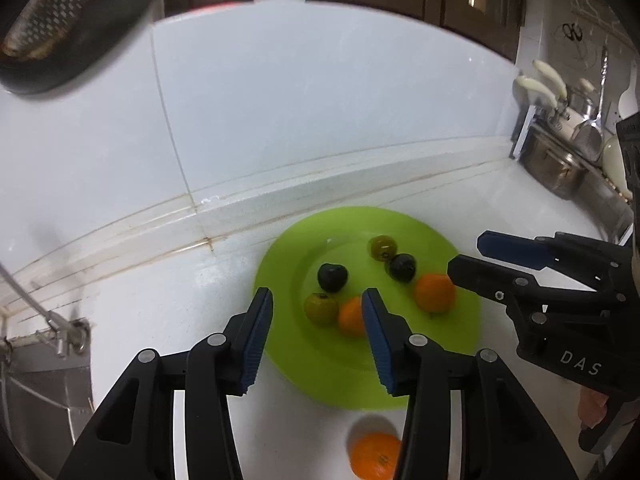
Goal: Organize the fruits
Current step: 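Carry the apple and plum over the green plate and open both tools to release them, then withdraw both open tools from the plate toward the remaining fruits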
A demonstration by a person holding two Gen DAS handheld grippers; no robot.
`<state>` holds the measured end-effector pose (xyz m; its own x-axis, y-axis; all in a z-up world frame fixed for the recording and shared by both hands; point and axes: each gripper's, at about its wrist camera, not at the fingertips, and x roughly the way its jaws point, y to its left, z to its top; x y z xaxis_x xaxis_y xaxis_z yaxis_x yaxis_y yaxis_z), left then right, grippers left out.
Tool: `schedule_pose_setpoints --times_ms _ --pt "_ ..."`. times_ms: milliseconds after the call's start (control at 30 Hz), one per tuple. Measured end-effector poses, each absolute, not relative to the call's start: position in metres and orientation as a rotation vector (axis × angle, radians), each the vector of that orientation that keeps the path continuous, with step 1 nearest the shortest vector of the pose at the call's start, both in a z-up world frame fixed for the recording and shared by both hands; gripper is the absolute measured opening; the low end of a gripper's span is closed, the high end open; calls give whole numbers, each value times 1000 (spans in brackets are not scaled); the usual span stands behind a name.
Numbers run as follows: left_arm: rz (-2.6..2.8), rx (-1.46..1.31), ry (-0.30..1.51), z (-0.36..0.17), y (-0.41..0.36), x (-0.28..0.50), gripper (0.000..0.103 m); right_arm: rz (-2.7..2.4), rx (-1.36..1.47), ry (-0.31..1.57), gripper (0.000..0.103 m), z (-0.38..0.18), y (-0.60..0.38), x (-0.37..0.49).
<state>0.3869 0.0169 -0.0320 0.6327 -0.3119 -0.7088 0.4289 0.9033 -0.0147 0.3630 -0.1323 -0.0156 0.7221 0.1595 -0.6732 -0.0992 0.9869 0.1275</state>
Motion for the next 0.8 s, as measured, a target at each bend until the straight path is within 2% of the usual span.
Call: schedule_pose_setpoints --times_ms 267,400,567,633,800 --pt "-429 143 697 4 16 338 55 143 74 675 40 9 -135 317" --pt "-421 147 650 18 14 312 59 134 69 633 47 22 -138 292" --pt "-424 137 616 27 11 282 65 115 67 590 48 34 -142 263" --pt "-430 133 610 29 9 272 67 107 66 577 54 38 -143 252" --pt "-442 134 589 34 2 248 72 76 66 546 54 43 -150 225"
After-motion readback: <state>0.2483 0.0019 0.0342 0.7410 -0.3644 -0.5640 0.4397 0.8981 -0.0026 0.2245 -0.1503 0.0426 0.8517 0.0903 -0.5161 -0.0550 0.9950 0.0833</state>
